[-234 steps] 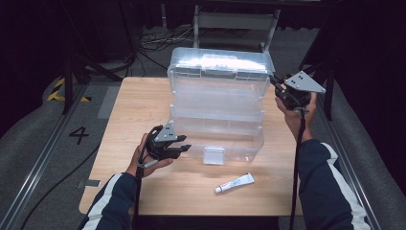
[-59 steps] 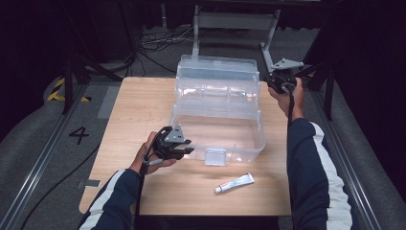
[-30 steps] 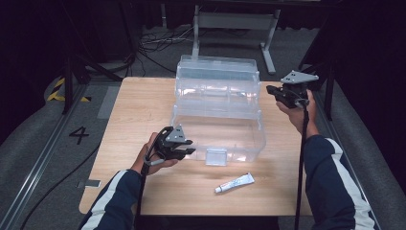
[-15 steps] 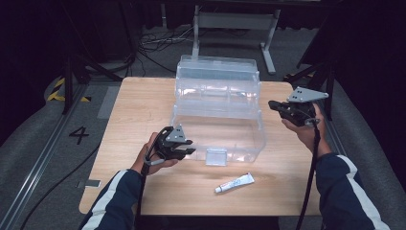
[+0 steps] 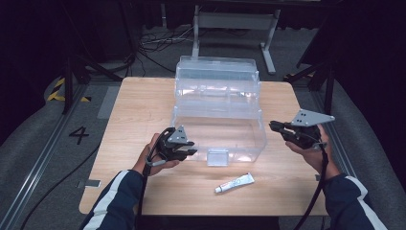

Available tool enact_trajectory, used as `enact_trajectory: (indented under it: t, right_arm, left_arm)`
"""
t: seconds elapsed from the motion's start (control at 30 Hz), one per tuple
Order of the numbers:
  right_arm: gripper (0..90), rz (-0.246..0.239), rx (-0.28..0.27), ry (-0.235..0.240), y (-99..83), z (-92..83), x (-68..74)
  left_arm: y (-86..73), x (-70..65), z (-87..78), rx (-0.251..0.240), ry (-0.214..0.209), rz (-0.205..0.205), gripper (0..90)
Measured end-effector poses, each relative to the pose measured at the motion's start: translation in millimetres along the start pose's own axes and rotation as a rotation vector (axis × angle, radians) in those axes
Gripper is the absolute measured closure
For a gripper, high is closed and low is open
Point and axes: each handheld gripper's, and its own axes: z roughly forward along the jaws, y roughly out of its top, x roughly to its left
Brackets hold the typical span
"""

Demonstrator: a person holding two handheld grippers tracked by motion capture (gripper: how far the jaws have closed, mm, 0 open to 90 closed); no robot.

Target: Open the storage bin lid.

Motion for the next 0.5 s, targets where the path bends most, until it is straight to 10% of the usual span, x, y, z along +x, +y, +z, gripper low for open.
enact_trajectory:
  t: [0.5]
  right_arm:
    - [71.8, -0.066, 0.086, 0.221, -23.7, 5.1, 61.9]
  left_arm:
    - [0.0, -0.7, 0.3, -0.001, 0.004, -0.005, 68.6]
